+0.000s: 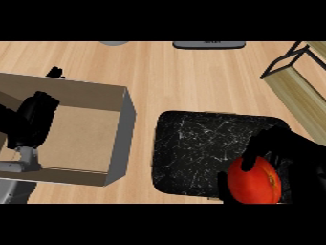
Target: Pick the tomato from the tray and place it in the tiered shelf
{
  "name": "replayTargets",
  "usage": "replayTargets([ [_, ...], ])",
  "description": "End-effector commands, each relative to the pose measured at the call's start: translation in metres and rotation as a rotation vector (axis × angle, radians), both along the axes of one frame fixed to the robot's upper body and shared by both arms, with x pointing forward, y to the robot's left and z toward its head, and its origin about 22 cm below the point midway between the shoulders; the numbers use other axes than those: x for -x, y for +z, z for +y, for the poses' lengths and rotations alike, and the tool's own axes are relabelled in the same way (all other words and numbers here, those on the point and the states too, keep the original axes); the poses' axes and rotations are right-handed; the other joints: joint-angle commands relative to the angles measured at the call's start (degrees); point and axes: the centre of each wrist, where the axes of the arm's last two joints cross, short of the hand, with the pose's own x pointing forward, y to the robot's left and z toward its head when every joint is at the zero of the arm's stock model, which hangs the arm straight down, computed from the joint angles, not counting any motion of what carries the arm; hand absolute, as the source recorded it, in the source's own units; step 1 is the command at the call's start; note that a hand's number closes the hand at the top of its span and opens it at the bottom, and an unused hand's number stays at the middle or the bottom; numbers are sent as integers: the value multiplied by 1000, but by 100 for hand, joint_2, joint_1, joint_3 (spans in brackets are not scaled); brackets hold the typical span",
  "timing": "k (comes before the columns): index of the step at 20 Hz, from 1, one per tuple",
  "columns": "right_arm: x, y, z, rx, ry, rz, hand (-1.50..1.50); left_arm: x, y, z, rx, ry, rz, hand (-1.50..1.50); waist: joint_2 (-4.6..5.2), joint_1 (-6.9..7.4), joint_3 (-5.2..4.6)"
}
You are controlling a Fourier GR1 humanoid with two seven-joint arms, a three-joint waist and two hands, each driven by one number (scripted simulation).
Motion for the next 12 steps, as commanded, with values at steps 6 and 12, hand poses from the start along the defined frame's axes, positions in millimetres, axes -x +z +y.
replayTargets([
  [6,5,53,-63,-34,-133,-93,150,-2,8,7,11,6,40,0,-7,-36,8],
  [12,-15,67,-108,-59,-216,-87,150,2,-17,5,4,15,35,0,-8,-77,6],
])
